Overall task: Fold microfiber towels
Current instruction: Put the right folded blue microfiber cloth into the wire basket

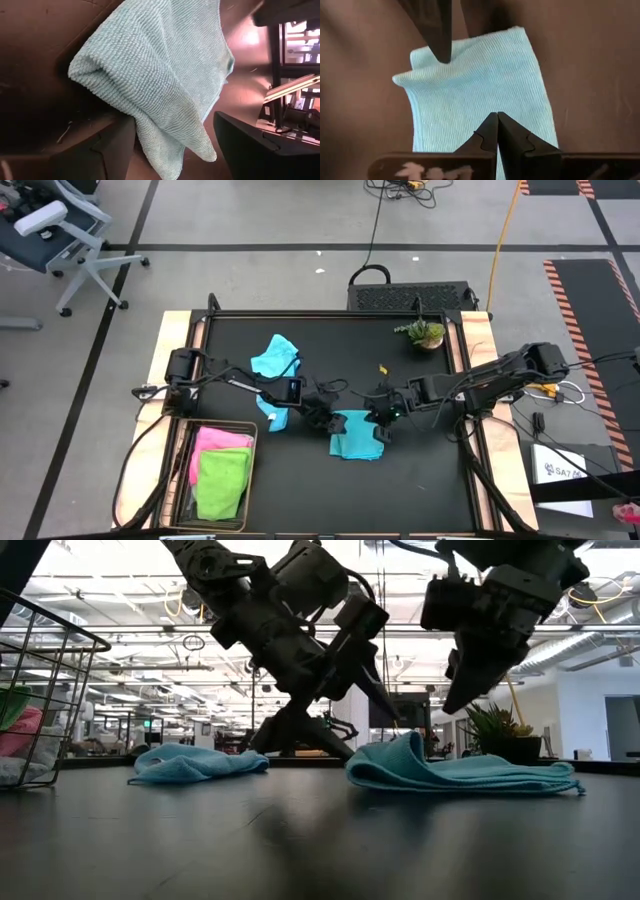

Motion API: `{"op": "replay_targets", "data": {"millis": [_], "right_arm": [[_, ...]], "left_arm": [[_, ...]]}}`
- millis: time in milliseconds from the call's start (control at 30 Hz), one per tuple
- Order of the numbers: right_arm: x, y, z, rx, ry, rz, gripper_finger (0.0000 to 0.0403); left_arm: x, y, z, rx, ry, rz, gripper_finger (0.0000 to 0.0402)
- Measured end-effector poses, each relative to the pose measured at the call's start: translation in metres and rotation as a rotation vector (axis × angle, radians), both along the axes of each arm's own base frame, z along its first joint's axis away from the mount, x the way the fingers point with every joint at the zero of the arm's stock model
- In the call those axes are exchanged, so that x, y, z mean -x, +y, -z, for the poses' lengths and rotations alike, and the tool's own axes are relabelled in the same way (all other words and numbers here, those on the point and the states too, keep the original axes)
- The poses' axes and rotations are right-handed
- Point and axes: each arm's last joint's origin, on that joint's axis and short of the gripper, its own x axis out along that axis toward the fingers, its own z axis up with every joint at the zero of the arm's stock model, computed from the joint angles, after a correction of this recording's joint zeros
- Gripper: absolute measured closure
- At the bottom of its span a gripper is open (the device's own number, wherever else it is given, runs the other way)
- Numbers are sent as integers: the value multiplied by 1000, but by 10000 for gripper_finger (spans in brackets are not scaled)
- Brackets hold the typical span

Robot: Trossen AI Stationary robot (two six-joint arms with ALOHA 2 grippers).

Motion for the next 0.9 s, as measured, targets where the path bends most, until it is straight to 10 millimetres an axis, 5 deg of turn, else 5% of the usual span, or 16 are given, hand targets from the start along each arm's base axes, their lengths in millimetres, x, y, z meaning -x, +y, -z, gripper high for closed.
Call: {"op": "replay_targets", "data": {"millis": [900], "right_arm": [[-29,12,33,-73,-40,-106,403]], "left_arm": [[3,-2,3,-53,49,-43,135]]}}
